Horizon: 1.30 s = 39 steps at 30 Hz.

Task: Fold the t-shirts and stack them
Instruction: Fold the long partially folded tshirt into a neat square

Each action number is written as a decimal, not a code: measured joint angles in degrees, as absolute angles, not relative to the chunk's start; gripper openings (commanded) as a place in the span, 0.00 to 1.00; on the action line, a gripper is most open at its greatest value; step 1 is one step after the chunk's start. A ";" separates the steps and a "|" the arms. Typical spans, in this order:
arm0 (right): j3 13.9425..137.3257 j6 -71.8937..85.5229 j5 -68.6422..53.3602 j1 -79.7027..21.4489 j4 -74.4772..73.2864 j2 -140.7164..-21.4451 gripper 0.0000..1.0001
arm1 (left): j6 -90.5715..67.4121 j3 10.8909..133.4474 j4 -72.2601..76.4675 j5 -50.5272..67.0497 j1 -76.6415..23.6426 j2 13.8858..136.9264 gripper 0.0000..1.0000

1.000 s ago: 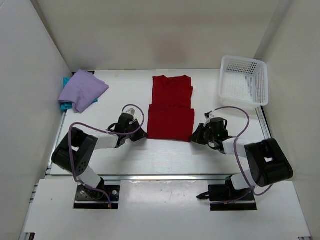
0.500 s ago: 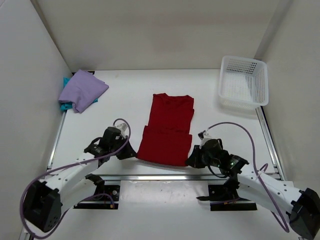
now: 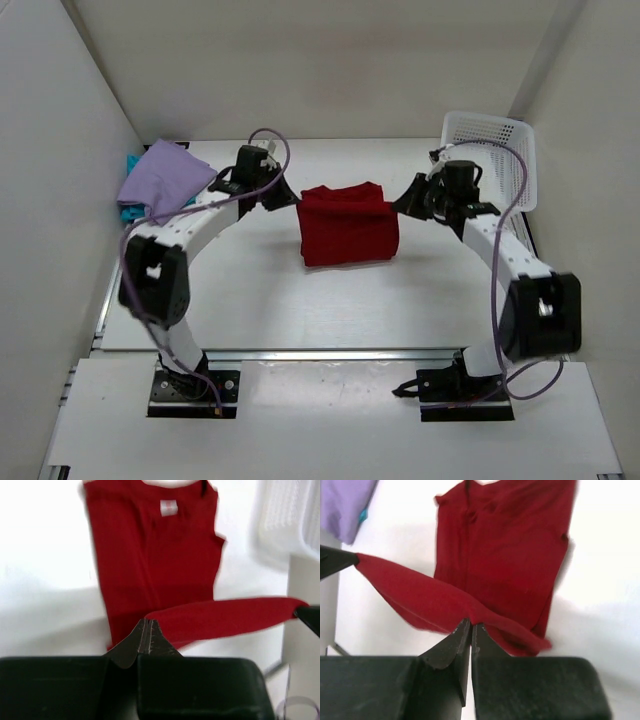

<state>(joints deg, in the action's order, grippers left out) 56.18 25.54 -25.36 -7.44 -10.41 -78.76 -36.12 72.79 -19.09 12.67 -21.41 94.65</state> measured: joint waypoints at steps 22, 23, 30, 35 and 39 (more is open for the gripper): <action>126.04 22.02 -27.79 -4.71 -21.96 -141.84 0.35 | -40.80 111.63 -11.51 3.36 -16.32 134.72 0.44; 131.07 22.35 -27.70 -4.80 -23.29 -144.79 0.39 | -41.34 113.47 -11.35 3.18 -15.97 135.92 0.55; 140.49 19.53 -26.00 -5.80 -30.35 -147.00 0.36 | -43.42 109.38 -5.34 4.78 -12.80 135.33 0.62; 140.49 13.76 -22.28 -8.34 -38.17 -142.37 0.36 | -42.26 95.90 -0.14 9.89 -13.04 131.68 0.71; 140.49 9.98 -19.18 -11.62 -43.75 -136.55 0.40 | -43.42 87.72 7.86 16.78 -14.02 130.39 0.78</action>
